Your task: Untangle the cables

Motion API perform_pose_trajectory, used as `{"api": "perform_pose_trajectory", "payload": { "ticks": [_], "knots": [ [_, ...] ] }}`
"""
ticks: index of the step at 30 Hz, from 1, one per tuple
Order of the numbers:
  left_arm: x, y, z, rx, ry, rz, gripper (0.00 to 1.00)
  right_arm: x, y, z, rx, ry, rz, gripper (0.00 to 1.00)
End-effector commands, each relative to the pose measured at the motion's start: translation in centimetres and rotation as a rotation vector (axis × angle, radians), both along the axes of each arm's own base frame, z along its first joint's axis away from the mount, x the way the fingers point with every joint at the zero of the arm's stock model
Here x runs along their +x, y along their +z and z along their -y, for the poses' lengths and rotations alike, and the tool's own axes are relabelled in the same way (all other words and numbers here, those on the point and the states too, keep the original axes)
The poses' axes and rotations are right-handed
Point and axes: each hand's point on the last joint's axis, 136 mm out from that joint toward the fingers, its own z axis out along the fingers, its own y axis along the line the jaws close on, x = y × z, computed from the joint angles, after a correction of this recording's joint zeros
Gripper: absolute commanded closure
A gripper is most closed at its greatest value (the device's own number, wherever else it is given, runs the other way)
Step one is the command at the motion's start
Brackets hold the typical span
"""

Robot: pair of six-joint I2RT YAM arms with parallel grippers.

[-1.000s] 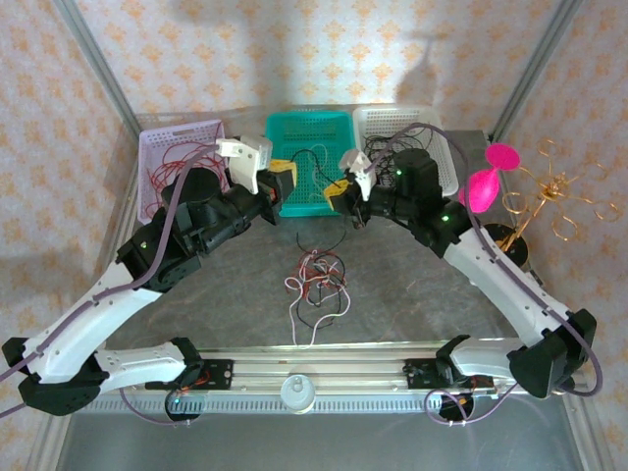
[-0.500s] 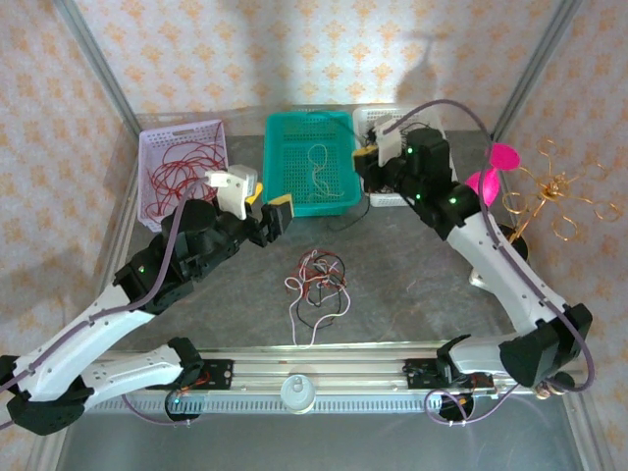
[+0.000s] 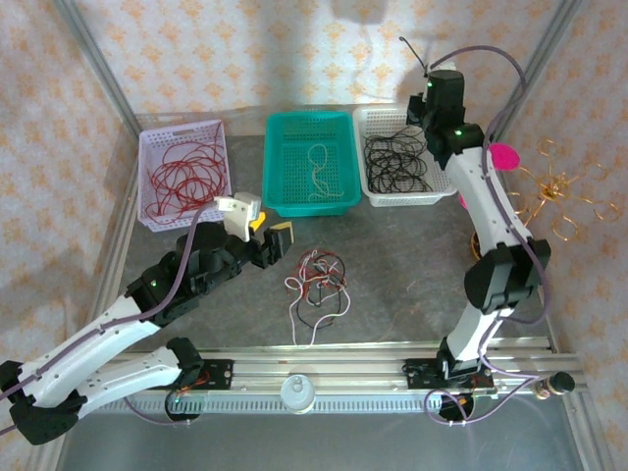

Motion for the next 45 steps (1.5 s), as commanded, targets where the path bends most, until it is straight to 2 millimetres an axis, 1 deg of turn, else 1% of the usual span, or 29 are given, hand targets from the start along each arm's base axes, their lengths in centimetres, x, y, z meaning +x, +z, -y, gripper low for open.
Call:
{"api": "perform_pose_trajectory", "payload": {
  "ticks": [1, 4, 8, 11, 13, 16, 20, 22, 25, 27, 29, 32, 34, 38, 41, 43, 45],
  "knots": [
    [-0.6, 0.3, 0.2, -0.066, -0.018, -0.007, 0.3, 1.3, -4.1, 0.3, -0.043, -0.039, -0.11, 1.0],
    [-0.8, -0.5, 0.0, -0.073, -0.014, -0.022, 0.3, 2.4, -8.5, -0.5, -0.037, -0.013, -0.19, 1.0],
    [-1.0, -1.4, 0.1, -0.081, -0.018, -0.043, 0.31, 3.2, -13.9, -1.0, -0.037, -0.001, -0.279, 1.0],
    [-1.0, -1.9, 0.2, -0.086, -0.021, -0.051, 0.31, 3.5, -17.1, -1.1, -0.006, 0.015, -0.342, 1.0],
    [-1.0, -1.9, 0.3, -0.09, -0.022, -0.05, 0.31, 3.5, -18.7, -1.1, 0.025, 0.029, -0.366, 1.0],
    [-1.0, -1.8, 0.4, -0.09, -0.029, -0.055, 0.31, 3.5, -20.4, -1.0, 0.071, 0.04, -0.379, 1.0],
    [-0.9, -3.0, 0.4, -0.088, -0.02, -0.073, 0.31, 3.7, -23.0, -1.3, 0.077, 0.054, -0.44, 1.0],
    [-1.0, -3.5, 0.6, -0.094, -0.027, -0.083, 0.31, 3.6, -24.5, -0.8, 0.05, 0.031, -0.474, 0.99],
    [-1.0, -4.4, 0.9, -0.1, -0.035, -0.1, 0.31, 3.6, -25.8, -0.3, 0.017, 0.014, -0.493, 0.87],
    [-0.8, -4.8, 1.1, -0.107, -0.031, -0.105, 0.31, 3.8, -25.9, -0.1, 0.0, 0.008, -0.493, 0.79],
    [-0.7, -5.0, 1.4, -0.108, -0.039, -0.115, 0.31, 4.2, -25.4, 0.1, -0.008, 0.002, -0.482, 0.71],
    [-0.8, -5.5, 1.8, -0.115, -0.054, -0.133, 0.31, 4.7, -23.9, -0.1, 0.009, 0.003, -0.453, 0.61],
    [-0.7, -6.1, 1.8, -0.12, -0.046, -0.141, 0.31, 5.0, -22.5, -0.2, 0.018, 0.005, -0.426, 0.55],
    [-0.8, -7.1, 1.8, -0.116, -0.042, -0.163, 0.31, 4.7, -19.6, -0.2, 0.019, -0.001, -0.379, 0.52],
    [-0.8, -7.9, 1.7, -0.108, -0.036, -0.176, 0.31, 4.0, -16.8, -0.2, 0.015, -0.003, -0.329, 0.5],
    [-0.8, -8.3, 1.7, -0.096, -0.034, -0.189, 0.31, 3.4, -14.5, 0.0, 0.012, -0.014, -0.285, 0.5],
    [-0.8, -8.9, 1.7, -0.088, -0.029, -0.209, 0.31, 2.6, -12.5, -0.4, 0.024, -0.01, -0.249, 0.49]
  ]
}}
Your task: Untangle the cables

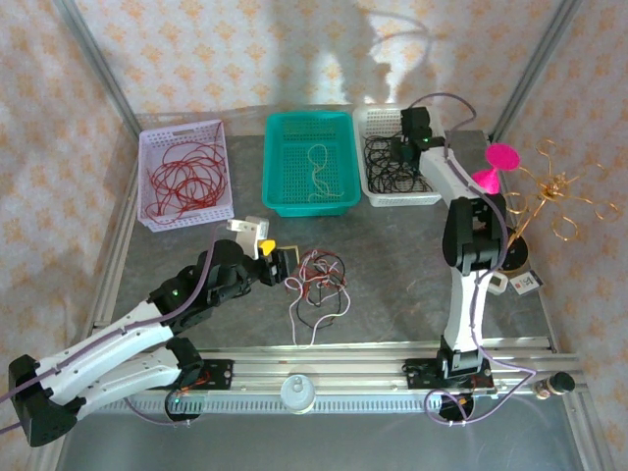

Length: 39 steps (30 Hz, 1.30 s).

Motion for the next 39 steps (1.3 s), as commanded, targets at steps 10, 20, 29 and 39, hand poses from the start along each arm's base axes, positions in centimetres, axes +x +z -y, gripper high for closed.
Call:
{"api": "perform_pose_trajectory", "payload": {
  "ticks": [10, 20, 29, 39],
  "knots": [
    [-1.2, -6.8, -1.1, 0.034, 0.052, -0.176, 0.37, -12.4, 8.5, -8.7, 0.146, 0.181, 0.214, 0.52],
    [-5.5, -15.3, -1.5, 0.013, 0.056, -0.526, 0.46, -21.2, 0.1, -11.4, 0.325, 0.318, 0.203, 0.59],
    [-8.8, -18.7, -0.7, 0.136, 0.071, -0.746, 0.46, -23.4, -2.2, -10.6, 0.363, 0.335, 0.3, 0.61],
    [-9.0, -20.1, 0.7, 0.251, 0.135, -0.85, 0.47, -24.2, -3.2, -9.8, 0.395, 0.285, 0.313, 0.62]
  ]
}}
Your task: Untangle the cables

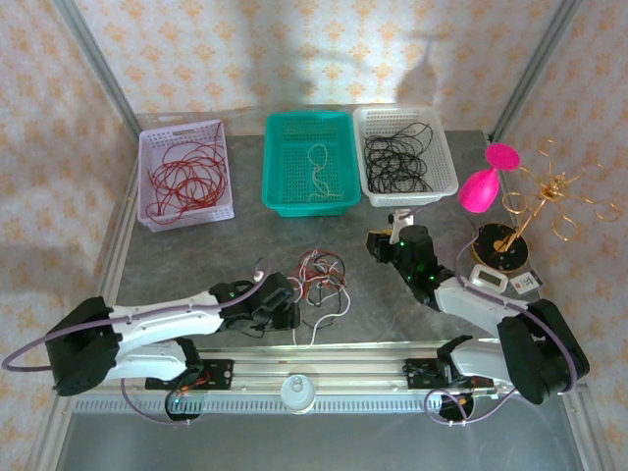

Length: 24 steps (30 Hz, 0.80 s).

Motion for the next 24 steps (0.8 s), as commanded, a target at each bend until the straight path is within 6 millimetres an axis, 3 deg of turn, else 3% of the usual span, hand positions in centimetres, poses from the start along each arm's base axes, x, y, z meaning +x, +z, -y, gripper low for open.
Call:
{"api": "perform_pose_trajectory", "payload": {
  "ticks": [1, 6, 13, 24],
  "knots": [
    [0.0, 0.0, 0.0, 0.054, 0.039, -0.036, 0.48, 0.5, 1.2, 0.2, 0.035, -0.043, 0.051, 0.62],
    [0.0, -0.7, -0.9, 0.149, 0.061, -0.055, 0.54, 0.8, 0.2, 1.0, 0.008, -0.09, 0.032, 0.62],
    [0.0, -0.5, 0.4, 0.179, 0.031, -0.063, 0.56, 1.2, -0.7, 1.5, -0.024, -0.122, 0.006, 0.62],
    [-0.1, -1.1, -0.3, 0.238, 0.038, -0.073, 0.59, 1.4, -1.2, 1.8, -0.043, -0.139, -0.009, 0.63]
  ]
}}
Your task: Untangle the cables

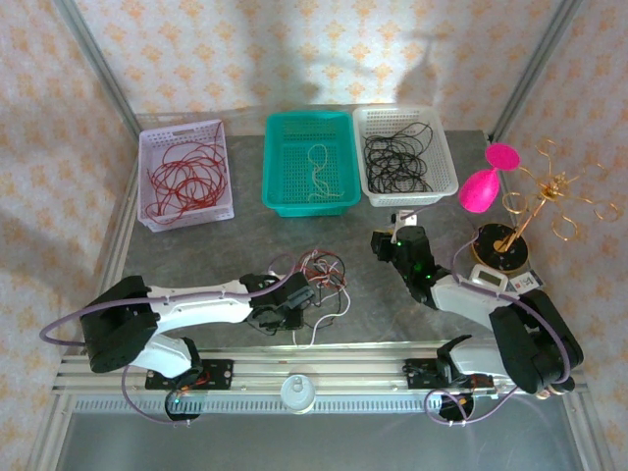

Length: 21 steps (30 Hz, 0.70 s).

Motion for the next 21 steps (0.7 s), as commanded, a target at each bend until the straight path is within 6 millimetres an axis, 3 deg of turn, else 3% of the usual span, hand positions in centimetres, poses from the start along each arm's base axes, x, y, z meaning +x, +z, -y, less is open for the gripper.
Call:
{"api": "perform_pose_trajectory", "payload": {
  "ticks": [1, 7, 16, 21],
  "knots": [
    [0.0, 0.0, -0.6, 0.057, 0.001, 0.002, 0.59, 0.4, 0.4, 0.1, -0.001, -0.027, 0.012, 0.63],
    [-0.3, -1.0, -0.2, 0.054, -0.007, -0.013, 0.59, 0.4, 0.3, 0.1, -0.002, -0.026, 0.009, 0.63],
    [-0.5, -2.5, -0.6, 0.073, -0.003, -0.02, 0.71, 0.4, 0.3, 0.1, -0.003, -0.027, 0.009, 0.63],
    [0.6, -1.8, -0.3, 0.091, 0.001, 0.019, 0.86, 0.4, 0.4, 0.1, -0.003, -0.026, 0.01, 0.63]
  ]
}}
